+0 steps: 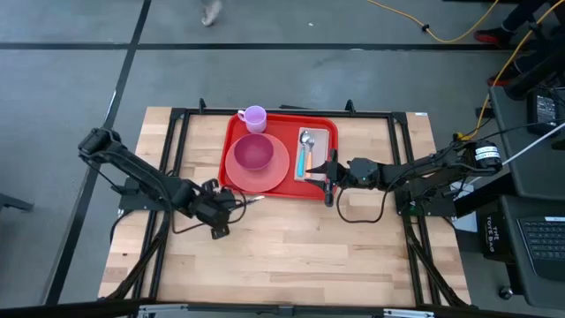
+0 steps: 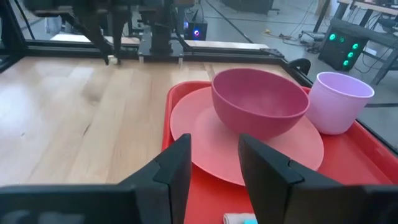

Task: Set up tray
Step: Put the yellow knife on the light brown napkin

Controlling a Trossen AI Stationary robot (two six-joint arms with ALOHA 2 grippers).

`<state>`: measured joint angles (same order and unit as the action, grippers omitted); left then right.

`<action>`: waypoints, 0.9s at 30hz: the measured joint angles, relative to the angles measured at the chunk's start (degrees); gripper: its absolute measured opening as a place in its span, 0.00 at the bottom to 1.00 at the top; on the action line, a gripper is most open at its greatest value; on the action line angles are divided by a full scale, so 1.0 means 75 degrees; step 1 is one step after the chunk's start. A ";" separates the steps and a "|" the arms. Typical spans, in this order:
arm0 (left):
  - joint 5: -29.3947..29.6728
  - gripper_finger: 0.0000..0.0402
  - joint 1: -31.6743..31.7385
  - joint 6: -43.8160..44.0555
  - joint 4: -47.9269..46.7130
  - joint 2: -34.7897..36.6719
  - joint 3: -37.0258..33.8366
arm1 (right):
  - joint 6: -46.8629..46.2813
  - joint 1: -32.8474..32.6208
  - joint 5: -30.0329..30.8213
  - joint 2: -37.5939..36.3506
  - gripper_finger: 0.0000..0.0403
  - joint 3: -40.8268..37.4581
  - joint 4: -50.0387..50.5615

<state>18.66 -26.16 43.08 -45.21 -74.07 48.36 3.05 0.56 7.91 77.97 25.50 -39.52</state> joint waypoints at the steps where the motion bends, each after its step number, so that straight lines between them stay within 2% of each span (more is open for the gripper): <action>1: 0.0210 0.07 0.0016 -0.0136 0.0005 0.0167 0.0000 | 0.0000 0.0001 0.0000 0.0000 0.34 0.0000 -0.0032; 6: 0.1608 0.07 0.0141 -0.1051 0.0255 0.0806 0.0002 | -0.0251 0.0000 0.0000 0.0000 0.34 0.0000 -0.0073; 10: 0.2433 0.07 0.0396 -0.2081 0.1488 0.1079 -0.0324 | -0.0739 0.0000 -0.0001 0.0000 0.34 0.0000 -0.0074; 19: 0.2313 0.07 0.1371 -0.4529 0.5587 0.1143 -0.1282 | -0.0942 -0.0330 -0.0004 0.0000 0.34 0.0000 -0.0093; 25: 0.2305 0.07 0.2134 -0.5542 0.8579 0.0921 -0.1797 | -0.0120 -0.0487 0.0028 0.0000 0.34 0.0000 -0.0914; 27: 0.2033 0.07 0.2420 -0.5834 0.9610 0.0668 -0.1930 | 0.0108 -0.0490 0.0233 0.0000 0.34 0.0000 -0.1211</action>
<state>33.91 -8.02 -0.68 26.86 -69.06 33.88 3.86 -3.11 9.65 77.97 25.50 -48.61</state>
